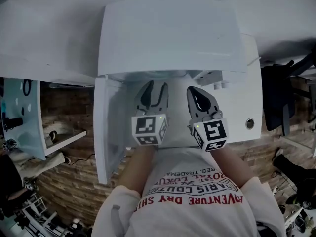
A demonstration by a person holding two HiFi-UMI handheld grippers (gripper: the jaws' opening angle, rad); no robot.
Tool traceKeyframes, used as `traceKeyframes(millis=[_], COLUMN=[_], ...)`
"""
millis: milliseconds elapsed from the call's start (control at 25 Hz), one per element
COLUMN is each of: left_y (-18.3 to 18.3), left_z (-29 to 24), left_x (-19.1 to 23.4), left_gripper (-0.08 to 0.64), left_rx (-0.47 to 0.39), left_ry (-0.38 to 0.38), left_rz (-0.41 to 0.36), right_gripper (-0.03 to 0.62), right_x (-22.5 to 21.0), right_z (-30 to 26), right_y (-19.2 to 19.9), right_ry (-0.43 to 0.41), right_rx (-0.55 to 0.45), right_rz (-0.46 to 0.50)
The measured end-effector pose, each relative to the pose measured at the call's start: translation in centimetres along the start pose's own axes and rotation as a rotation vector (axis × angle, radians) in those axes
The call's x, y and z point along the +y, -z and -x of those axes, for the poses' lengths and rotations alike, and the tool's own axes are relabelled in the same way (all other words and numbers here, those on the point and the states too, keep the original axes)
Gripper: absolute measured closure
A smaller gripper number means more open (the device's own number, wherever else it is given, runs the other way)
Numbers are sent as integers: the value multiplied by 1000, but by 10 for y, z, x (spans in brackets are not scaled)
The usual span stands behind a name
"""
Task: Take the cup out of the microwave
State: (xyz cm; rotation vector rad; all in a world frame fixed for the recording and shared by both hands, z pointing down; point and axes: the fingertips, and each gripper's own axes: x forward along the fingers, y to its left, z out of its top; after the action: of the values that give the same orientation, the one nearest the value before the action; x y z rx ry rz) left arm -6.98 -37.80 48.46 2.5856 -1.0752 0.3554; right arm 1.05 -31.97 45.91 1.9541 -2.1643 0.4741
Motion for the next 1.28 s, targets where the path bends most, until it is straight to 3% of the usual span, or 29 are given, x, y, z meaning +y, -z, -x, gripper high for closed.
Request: traceKeyframes(millis=[400,880,1080,1280], left_y=[9,12,17,15], left_z=[-51,-95,-104,-110], left_x=[12,21,21,27], left_gripper=[175,150,152,154], left_rx=[24,39,87,79], left_ry=[0,-3,-20,-55], left_rz=[-37,-102,-160,-142], right_gripper=[581,580,580,580], right_x=[-3,-17,-19,-22], right_z=[-6,-15,-15,-13], right_y=[9,12,14,17], right_ry=[9,34,25,16], right_rx=[37,61,76,87], right_rz=[-14,-28,-35,-26])
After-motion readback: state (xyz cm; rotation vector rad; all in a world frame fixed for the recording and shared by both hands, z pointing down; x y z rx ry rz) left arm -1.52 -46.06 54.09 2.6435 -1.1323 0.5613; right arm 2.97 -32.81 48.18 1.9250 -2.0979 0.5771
